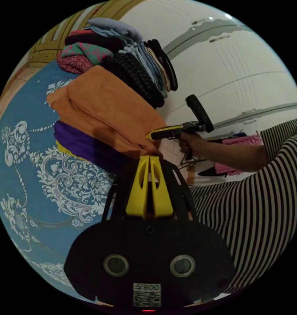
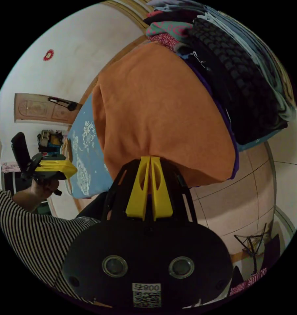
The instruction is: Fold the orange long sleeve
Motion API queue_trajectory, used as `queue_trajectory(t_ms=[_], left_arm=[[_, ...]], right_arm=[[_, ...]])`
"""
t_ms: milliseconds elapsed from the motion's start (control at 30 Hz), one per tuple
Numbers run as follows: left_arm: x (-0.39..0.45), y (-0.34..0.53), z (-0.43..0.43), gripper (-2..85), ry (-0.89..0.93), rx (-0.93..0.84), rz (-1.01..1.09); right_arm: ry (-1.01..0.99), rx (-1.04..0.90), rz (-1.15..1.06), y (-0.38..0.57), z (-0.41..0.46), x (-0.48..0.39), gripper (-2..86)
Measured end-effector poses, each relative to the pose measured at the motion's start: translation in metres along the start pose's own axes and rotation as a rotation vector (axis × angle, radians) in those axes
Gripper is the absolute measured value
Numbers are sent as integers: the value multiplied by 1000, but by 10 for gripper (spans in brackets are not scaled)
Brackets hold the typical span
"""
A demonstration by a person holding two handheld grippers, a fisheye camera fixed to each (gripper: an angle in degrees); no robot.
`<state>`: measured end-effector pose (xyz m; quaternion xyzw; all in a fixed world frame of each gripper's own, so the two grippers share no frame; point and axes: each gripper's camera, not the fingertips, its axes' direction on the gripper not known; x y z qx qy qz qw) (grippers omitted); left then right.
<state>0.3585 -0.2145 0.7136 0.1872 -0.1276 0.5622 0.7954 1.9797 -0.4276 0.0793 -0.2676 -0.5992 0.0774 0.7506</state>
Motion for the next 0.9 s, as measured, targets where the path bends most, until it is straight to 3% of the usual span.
queue_trajectory(t_ms=[133,267,433,633,900], left_arm=[[-31,-3,-24,3,66,74,-49],[-70,-7,-40,7,162,139,-35],[-116,-17,-52,11,173,176,-1],[-192,-35,-27,14,194,255,-195],[-251,-60,29,16,269,297,-359]], right_arm=[[-23,-51,-8,-39,-47,-1,5],[-8,46,5,-71,-111,-8,11],[20,381,46,-155,-245,5,56],[-97,669,52,-316,-390,78,89],[-120,585,148,-518,-459,152,102]])
